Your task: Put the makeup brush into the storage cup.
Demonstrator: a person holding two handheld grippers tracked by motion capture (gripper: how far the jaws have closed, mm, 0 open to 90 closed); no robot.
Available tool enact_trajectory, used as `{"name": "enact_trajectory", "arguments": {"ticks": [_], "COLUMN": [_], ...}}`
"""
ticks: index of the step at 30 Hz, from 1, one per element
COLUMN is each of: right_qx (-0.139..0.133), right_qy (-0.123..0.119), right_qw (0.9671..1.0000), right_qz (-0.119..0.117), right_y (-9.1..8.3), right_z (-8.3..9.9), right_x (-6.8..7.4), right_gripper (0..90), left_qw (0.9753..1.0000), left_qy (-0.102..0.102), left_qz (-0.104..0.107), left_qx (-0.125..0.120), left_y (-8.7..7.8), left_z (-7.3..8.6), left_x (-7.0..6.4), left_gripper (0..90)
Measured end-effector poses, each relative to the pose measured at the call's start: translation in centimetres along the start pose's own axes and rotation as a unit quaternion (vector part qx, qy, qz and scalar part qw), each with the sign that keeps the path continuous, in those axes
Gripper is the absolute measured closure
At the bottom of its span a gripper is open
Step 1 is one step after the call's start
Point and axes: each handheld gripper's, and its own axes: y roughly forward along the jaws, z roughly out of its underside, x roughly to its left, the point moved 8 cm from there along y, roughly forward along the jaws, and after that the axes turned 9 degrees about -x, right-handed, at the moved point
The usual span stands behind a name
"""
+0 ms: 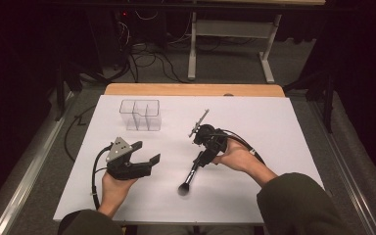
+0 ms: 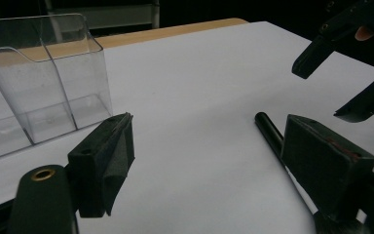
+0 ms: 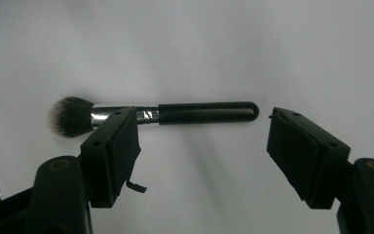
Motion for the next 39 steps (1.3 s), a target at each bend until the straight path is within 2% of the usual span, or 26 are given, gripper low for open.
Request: {"name": "enact_trajectory", "arguments": {"ticks": [9,18,28,39], "right_qx": [0.002,0.002,0.007,0.008], "right_qy": [-0.026,-0.054,-0.069,-0.072], "right_qw": [0.9995,0.9981,0.997,0.9966], "right_qz": [-0.018,-0.029,-0.034,-0.039], "right_y": [0.6,1.2,2.0,2.7], "right_z": [-0.2,-0.2,-0.2,-0.3], "right_x": [0.6,0.7,0.6,0.5], "right_gripper": [27.6,27.7,28.1,27.6], "left_qw": [1.0,1.0,1.0,1.0], "left_qy": [0.0,0.001,0.001,0.001], "left_qz": [0.001,0.002,0.002,0.001], "left_qx": [0.001,0.001,0.001,0.0], "left_y": [0.0,0.0,0.0,-0.1], "left_z": [0.0,0.0,0.0,0.0], "left_x": [0.0,0.0,0.0,0.0], "left_gripper": [20.0,20.0,19.9,20.0]}}
